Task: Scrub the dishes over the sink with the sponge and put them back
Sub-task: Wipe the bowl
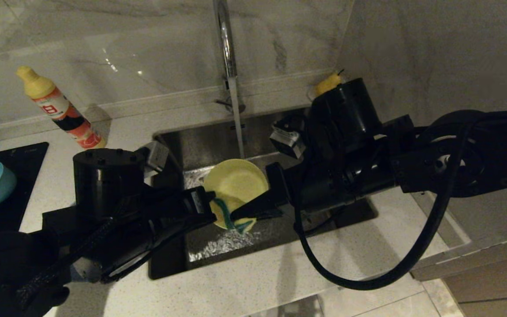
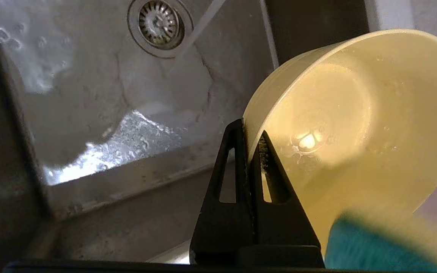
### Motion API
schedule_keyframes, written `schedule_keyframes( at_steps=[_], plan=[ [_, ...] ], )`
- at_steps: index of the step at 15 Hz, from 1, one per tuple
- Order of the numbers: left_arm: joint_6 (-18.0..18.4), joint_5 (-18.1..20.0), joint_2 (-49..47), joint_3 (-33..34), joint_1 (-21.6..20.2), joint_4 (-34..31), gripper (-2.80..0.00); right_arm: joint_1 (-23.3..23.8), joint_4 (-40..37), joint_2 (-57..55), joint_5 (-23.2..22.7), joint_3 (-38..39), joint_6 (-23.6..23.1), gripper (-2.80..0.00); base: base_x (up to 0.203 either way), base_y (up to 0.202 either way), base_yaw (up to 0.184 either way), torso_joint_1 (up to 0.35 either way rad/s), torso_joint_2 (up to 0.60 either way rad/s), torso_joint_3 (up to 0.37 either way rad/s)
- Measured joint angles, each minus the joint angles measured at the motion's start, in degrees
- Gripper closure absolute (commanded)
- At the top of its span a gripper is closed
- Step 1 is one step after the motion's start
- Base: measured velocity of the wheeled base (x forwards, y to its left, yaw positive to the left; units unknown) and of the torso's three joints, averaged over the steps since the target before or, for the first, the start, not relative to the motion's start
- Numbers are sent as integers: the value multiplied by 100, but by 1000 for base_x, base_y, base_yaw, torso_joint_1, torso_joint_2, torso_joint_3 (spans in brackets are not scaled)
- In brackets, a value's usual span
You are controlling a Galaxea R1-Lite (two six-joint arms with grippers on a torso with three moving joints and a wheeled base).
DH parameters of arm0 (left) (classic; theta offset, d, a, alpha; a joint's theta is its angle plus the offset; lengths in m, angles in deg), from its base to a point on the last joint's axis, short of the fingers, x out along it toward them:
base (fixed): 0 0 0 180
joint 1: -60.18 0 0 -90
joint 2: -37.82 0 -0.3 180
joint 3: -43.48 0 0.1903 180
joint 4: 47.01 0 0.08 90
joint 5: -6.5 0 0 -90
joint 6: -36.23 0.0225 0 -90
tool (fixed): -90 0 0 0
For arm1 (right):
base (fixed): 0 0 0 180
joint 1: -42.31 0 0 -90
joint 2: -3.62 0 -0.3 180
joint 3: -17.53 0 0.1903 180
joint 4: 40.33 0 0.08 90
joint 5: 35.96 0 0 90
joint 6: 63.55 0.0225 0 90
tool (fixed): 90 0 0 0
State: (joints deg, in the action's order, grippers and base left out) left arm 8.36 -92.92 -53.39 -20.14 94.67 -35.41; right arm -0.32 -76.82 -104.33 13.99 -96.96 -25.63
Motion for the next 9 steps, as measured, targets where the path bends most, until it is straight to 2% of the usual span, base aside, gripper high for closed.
schedule_keyframes(
  at_steps=[3, 7, 9],
  plan=[
    [136, -9, 1, 183, 46, 221, 0, 88, -6, -71, 16, -116, 5, 0, 0, 0, 0, 0, 0, 0],
    [263, -45, -31, 227, 54, 423, 0, 152, -38, -121, 573, -149, -19, 0, 0, 0, 0, 0, 0, 0],
    [328, -208, -83, 202, 53, 428, 0, 157, -54, -99, 711, -152, -21, 0, 0, 0, 0, 0, 0, 0]
  ],
)
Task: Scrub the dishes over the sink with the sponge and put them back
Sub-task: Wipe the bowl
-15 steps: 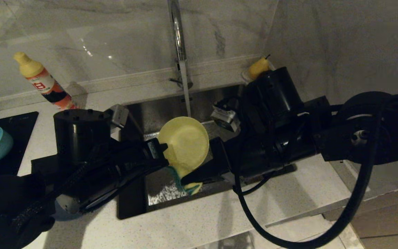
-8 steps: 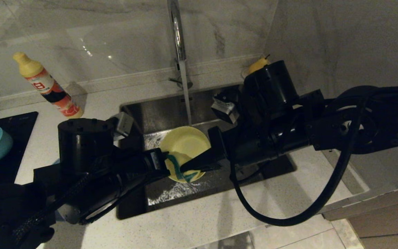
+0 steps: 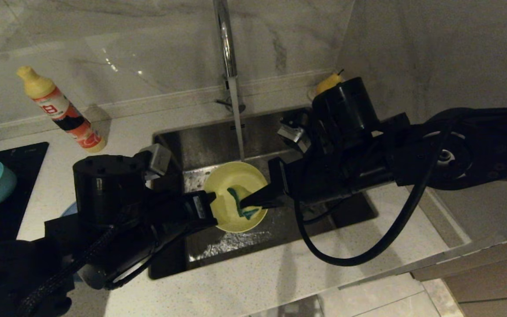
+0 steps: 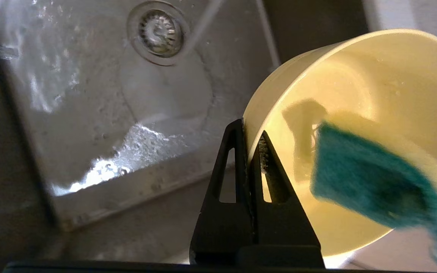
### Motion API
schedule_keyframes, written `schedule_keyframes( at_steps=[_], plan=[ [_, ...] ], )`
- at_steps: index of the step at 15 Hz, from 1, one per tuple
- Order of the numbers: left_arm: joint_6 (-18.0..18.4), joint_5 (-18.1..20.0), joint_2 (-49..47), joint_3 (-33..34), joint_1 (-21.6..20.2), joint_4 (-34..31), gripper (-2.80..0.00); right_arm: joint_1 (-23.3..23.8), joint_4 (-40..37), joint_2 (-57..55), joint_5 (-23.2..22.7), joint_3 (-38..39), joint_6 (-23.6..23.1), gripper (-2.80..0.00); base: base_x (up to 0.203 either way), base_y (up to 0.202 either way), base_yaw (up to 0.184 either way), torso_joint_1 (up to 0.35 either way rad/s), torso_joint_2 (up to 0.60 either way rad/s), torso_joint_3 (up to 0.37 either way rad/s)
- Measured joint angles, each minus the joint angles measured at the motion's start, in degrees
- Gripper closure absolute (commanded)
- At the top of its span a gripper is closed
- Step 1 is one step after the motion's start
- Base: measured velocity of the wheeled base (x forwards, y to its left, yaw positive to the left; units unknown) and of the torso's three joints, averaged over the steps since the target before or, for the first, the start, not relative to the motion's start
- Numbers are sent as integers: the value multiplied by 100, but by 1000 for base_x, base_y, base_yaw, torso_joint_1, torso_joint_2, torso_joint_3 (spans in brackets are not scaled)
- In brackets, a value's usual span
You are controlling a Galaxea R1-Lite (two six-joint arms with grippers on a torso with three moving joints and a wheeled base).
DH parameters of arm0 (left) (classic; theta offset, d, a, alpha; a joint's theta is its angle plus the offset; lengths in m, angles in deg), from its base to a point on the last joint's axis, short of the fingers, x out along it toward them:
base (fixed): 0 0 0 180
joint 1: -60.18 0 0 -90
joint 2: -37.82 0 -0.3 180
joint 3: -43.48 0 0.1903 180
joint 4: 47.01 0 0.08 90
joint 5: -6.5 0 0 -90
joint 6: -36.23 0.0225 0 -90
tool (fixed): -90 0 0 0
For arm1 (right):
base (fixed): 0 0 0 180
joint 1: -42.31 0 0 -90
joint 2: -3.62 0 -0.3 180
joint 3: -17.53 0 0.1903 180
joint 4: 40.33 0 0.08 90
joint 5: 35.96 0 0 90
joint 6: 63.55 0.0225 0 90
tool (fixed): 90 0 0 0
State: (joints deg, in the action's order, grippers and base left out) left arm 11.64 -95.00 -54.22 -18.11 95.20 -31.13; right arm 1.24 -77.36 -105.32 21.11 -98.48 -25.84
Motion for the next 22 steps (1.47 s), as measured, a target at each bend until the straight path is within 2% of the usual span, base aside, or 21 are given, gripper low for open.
schedule_keyframes(
  at_steps=[3, 9, 15, 22],
  plan=[
    [181, -249, -103, -9, 1, 6, 0, -8, -10, 41, 275, -33, -15, 0, 0, 0, 0, 0, 0, 0],
    [288, -258, -101, 2, 45, 8, 0, -102, -513, -168, 925, -630, -15, 0, 0, 0, 0, 0, 0, 0],
    [403, -250, -10, 33, 142, 248, 0, -168, -675, -477, 1155, -986, 16, 0, 0, 0, 0, 0, 0, 0],
    [398, -247, -5, 93, 202, 259, 0, -243, -781, -636, 1162, -1247, 39, 0, 0, 0, 0, 0, 0, 0]
  ],
)
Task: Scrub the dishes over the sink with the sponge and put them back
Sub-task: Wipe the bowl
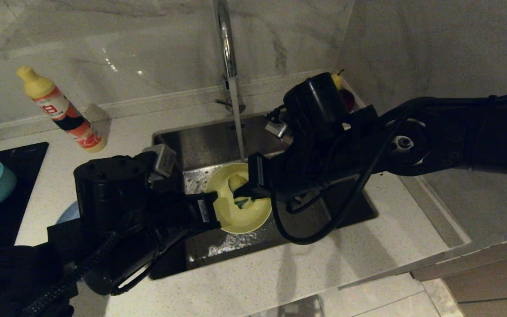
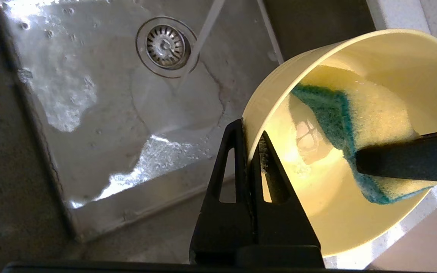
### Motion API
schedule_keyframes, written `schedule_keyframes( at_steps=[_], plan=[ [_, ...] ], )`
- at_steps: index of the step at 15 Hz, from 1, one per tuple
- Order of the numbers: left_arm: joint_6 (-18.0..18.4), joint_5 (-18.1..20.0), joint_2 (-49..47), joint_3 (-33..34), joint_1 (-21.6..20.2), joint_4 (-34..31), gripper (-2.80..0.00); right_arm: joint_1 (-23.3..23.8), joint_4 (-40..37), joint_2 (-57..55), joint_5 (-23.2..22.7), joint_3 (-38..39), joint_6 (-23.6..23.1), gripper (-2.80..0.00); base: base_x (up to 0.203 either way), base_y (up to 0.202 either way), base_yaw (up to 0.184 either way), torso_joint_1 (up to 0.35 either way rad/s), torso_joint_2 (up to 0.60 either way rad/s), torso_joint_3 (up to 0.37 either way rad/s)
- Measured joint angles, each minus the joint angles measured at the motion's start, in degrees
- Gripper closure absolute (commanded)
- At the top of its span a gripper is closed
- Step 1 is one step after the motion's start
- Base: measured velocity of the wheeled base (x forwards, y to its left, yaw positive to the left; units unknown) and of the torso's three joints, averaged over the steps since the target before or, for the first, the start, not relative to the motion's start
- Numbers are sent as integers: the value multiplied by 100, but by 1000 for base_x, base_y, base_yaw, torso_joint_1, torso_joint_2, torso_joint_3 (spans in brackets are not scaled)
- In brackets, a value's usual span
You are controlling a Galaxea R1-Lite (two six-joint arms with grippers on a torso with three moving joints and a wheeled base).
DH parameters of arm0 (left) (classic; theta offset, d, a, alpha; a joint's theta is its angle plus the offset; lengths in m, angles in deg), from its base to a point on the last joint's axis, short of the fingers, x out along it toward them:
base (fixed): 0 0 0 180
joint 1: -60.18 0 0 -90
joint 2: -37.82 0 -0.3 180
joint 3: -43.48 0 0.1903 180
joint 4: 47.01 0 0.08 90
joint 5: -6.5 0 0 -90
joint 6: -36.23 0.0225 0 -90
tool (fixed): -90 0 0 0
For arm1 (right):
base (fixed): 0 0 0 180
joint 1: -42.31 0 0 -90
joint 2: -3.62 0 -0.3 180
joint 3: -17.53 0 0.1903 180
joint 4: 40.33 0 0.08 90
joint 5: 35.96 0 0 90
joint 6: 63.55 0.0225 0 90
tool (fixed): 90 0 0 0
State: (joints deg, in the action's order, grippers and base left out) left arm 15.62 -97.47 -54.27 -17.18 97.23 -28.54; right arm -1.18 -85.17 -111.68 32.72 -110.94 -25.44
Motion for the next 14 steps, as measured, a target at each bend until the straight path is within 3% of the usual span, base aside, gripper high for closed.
schedule_keyframes(
  at_steps=[9, 14],
  plan=[
    [-22, -44, 0, 110, -4, 16, 0, 288, -326, 328, 9, -107, -10, 0, 0, 0, 0, 0, 0, 0],
    [-11, -361, 16, 48, -12, 16, 0, 261, -448, 580, -4, 275, -16, 0, 0, 0, 0, 0, 0, 0]
  ],
)
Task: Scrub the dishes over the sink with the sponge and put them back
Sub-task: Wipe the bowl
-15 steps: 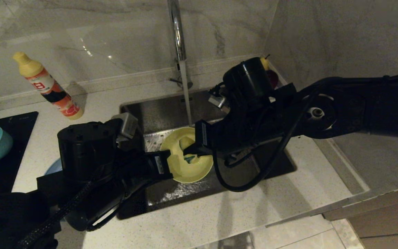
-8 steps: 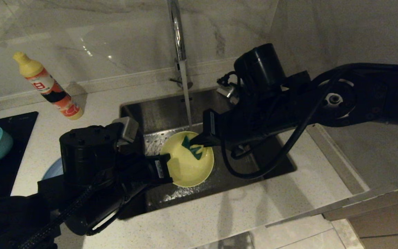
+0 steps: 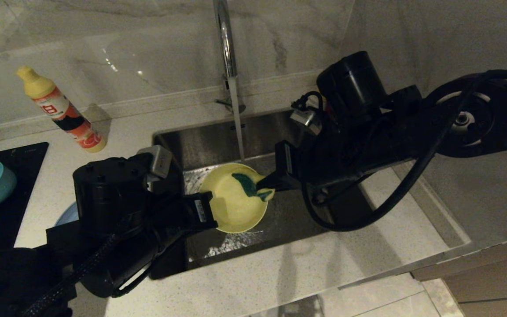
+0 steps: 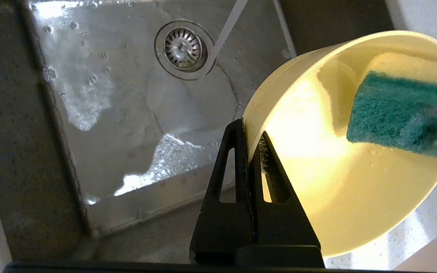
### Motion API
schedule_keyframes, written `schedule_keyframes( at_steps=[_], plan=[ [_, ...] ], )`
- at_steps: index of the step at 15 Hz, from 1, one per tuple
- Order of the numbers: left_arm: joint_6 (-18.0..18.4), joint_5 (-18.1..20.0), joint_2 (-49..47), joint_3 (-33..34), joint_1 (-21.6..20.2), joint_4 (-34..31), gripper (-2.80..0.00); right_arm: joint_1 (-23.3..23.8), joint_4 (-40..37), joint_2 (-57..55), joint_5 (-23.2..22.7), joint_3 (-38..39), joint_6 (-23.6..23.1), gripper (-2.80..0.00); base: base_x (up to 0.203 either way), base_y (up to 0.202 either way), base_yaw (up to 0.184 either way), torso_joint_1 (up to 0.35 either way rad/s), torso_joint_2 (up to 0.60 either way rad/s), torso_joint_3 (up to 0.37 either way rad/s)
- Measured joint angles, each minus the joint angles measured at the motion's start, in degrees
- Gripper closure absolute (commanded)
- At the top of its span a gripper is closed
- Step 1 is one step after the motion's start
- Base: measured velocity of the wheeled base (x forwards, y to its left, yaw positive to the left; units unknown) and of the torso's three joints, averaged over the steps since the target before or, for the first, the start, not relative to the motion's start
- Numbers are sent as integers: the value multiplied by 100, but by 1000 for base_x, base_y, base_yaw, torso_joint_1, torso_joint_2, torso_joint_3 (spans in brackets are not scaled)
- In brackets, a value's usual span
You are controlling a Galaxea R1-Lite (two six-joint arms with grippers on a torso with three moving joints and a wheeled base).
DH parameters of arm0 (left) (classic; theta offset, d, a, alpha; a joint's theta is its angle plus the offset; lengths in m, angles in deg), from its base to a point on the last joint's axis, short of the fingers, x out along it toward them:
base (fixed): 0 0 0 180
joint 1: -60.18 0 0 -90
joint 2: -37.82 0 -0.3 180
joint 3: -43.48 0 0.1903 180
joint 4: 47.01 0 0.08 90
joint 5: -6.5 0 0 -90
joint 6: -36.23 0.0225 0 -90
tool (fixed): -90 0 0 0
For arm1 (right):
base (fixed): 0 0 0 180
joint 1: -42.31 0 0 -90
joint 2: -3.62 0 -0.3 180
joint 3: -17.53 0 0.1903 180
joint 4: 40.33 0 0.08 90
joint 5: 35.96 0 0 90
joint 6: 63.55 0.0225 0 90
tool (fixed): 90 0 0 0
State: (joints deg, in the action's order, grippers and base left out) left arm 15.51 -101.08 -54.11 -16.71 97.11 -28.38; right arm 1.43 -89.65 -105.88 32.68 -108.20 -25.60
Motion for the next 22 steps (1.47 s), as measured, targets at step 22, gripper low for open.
schedule_keyframes(
  at_steps=[22],
  plan=[
    [-50, -35, 80, 72, -2, 373, 0, -658, -15, -419, 299, -200, 323, 0, 0, 0, 0, 0, 0, 0]
  ],
)
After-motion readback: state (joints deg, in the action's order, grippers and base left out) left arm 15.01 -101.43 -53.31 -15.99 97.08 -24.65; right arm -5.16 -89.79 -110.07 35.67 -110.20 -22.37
